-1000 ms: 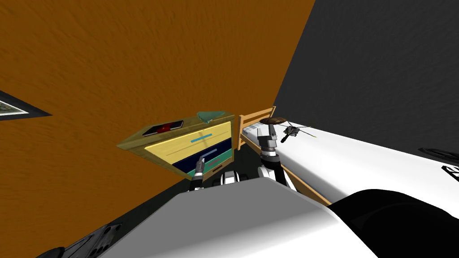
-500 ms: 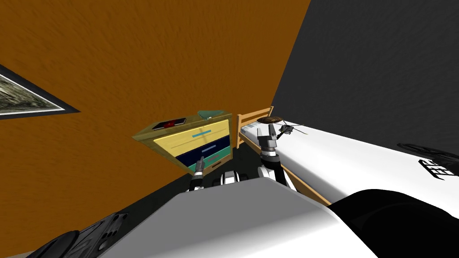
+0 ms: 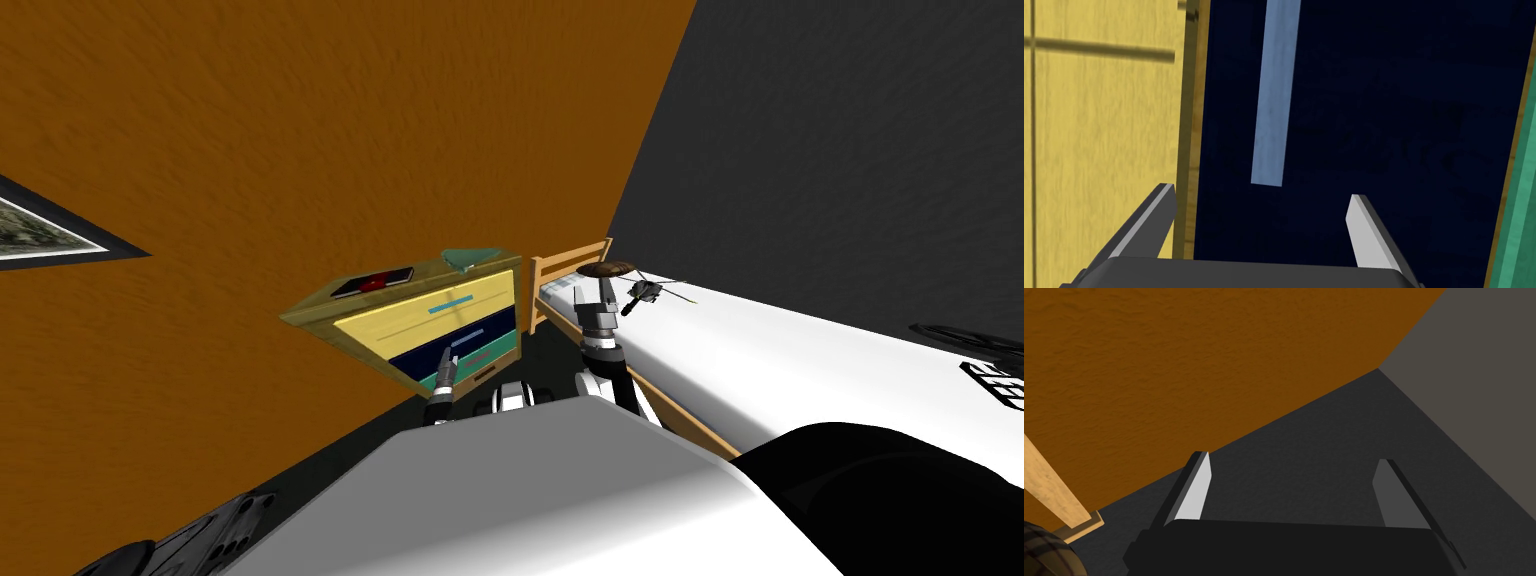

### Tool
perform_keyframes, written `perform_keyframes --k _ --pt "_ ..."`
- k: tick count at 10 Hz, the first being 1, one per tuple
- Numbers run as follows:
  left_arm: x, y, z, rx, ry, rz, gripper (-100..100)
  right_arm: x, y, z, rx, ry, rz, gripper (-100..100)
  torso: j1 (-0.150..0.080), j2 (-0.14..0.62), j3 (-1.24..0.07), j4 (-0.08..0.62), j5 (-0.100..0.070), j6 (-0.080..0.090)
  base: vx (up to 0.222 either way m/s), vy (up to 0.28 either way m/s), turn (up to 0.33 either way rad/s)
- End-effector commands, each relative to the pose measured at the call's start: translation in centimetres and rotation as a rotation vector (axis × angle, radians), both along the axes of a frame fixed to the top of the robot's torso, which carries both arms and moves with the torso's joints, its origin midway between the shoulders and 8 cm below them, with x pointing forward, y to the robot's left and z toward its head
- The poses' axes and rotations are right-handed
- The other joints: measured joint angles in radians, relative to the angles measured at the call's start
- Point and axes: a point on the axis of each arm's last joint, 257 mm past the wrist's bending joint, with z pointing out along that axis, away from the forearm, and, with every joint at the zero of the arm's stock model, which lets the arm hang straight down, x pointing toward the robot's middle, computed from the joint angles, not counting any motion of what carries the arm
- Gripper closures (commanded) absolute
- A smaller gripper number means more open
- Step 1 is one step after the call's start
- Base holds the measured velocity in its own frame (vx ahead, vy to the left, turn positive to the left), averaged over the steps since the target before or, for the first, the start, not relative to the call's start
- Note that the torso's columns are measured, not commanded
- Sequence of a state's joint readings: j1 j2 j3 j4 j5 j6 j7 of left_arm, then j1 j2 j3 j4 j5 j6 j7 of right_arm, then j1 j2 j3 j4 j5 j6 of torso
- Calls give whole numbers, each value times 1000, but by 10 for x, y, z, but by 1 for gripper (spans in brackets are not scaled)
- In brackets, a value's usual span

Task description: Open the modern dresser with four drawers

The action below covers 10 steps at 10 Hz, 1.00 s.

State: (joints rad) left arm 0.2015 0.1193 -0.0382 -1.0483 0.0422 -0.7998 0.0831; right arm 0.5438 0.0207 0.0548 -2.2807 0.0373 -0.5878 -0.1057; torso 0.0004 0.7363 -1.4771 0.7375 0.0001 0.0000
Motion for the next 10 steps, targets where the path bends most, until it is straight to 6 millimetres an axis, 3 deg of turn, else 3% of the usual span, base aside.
perform_keyframes --k 1,2,3,9,10 --pt "10 2 5 -3 -1 1 -100 0 0 0 0 0 0 0 -3 7 4 2 -1 0 58 9 -6" --pt "7 0 4 -1 -5 0 -100 0 0 0 0 0 0 0 -4 7 5 2 -1 0 36 4 -4" --pt "8 0 4 -1 -3 1 100 0 0 0 0 0 0 0 -3 6 4 2 -1 0 7 0 1" --pt "8 -4 7 -3 -1 -9 100 0 0 0 1 -1 0 0 -2 2 1 1 -1 0 -141 -68 18" --pt "5 -3 4 -3 0 -5 -100 0 0 0 0 0 0 0 2 -3 -2 -1 0 0 83 35 -22"
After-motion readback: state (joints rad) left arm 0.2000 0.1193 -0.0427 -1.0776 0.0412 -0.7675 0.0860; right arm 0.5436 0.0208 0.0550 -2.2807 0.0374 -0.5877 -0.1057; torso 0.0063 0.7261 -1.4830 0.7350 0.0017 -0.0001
